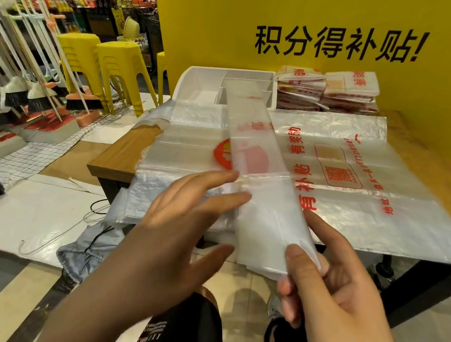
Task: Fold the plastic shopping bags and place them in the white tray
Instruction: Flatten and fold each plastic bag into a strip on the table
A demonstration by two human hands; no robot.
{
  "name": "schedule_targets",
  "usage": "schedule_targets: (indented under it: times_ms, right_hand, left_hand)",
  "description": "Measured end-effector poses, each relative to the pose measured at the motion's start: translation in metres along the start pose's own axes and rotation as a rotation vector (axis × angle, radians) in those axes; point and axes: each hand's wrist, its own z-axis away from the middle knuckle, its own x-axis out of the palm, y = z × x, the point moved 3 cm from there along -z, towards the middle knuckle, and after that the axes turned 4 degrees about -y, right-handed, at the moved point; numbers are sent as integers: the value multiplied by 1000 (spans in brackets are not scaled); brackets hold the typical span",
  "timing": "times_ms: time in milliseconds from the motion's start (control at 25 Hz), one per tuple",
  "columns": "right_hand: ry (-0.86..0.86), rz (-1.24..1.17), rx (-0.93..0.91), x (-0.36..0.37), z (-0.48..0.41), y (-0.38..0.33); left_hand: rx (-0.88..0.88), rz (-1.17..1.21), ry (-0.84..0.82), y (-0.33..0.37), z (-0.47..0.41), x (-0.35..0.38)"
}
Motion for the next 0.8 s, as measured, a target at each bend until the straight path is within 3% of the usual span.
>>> schedule_targets:
  times_ms: [120,280,360,440,520,640,800]
  right_hand:
    - [-21,-35,28,8,4,-1]
    - [-100,44,14,-4,7,-8]
    - [-241,410,-135,-24,0,-25]
    - [-210,973,-346,-42,-22,-45]
    - [-280,1335,-553,-41,-50,-56]
    - [-491,1417,-622,-21,-78,-51]
    - [-565,1383,-673,-13,-92,-44]
  left_hand:
    - [82,-102,53,-10,-36,18]
    - [159,-39,187,-21,-43,27]
    - [144,7,204,-26,-42,28]
    - [108,61,180,-29,-41,30]
    - [44,139,159,-33,-41,30]
    - [-18,244,196,-34,-40,28]
    - [-59,266,191,-32,-45,24]
